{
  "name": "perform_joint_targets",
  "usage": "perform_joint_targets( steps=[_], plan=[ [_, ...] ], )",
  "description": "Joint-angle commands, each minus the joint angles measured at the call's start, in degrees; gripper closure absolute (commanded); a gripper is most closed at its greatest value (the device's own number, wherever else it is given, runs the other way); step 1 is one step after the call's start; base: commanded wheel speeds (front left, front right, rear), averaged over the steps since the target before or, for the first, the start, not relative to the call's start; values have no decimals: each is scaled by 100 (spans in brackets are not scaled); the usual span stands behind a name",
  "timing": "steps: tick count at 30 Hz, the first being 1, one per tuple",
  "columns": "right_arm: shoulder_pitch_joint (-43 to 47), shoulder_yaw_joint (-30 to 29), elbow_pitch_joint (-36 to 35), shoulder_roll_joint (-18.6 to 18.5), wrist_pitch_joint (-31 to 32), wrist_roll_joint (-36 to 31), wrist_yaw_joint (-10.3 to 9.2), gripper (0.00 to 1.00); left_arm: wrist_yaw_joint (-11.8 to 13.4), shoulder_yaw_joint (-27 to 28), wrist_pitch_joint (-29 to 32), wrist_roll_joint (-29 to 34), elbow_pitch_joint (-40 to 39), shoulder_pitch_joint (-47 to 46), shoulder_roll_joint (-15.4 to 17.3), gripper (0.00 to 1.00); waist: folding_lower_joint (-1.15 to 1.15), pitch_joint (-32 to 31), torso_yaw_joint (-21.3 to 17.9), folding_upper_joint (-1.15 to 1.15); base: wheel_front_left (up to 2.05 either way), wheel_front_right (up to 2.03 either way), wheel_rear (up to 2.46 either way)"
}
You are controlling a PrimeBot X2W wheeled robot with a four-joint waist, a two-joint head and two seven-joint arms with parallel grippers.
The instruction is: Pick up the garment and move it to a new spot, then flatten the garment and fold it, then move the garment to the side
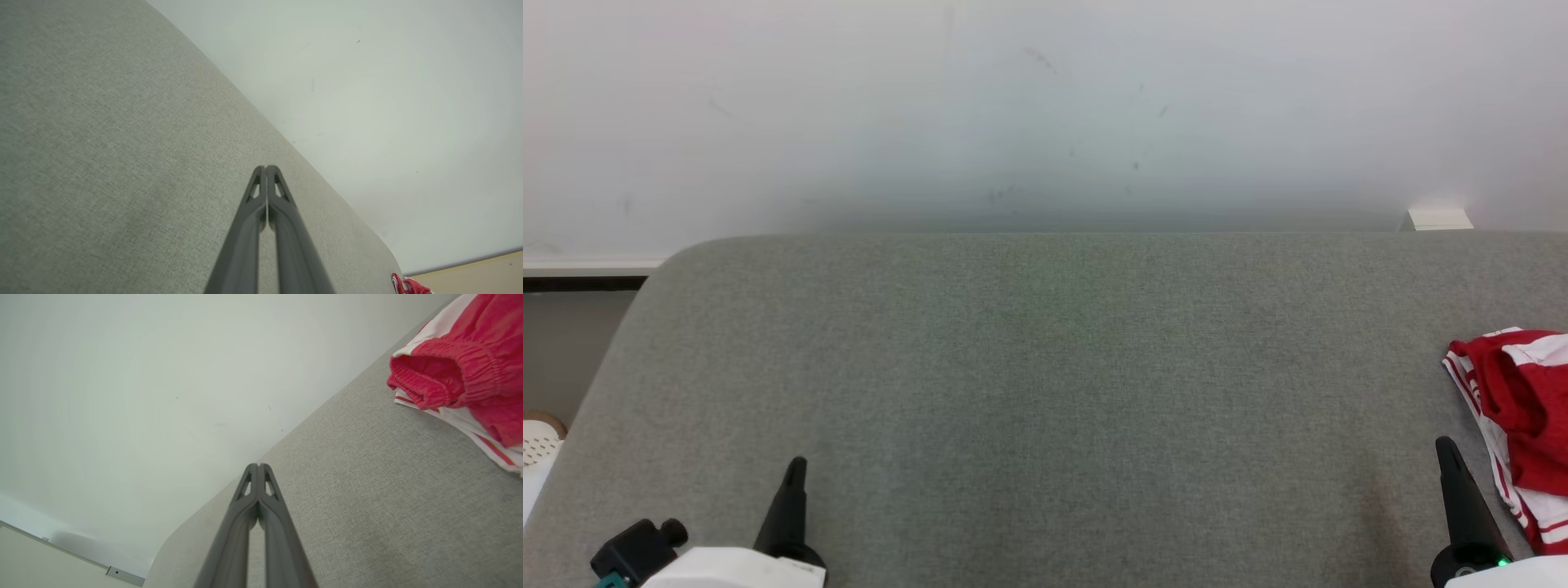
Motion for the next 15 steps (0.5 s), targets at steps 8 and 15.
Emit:
perform_joint_targets(
  steps=[8, 15],
  plan=[
    [-221, 15, 135, -78, -22, 681, -6, 100, -145, 156, 138, -705, 33, -167, -39, 100, 0, -14, 12, 0, 0, 0, 0],
    [-288, 27, 262, -98, -26, 1117, -7, 100, -227, 236, 230, -1155, 88, -200, -79, 100, 0, -26, 21, 0, 0, 0, 0]
  ],
)
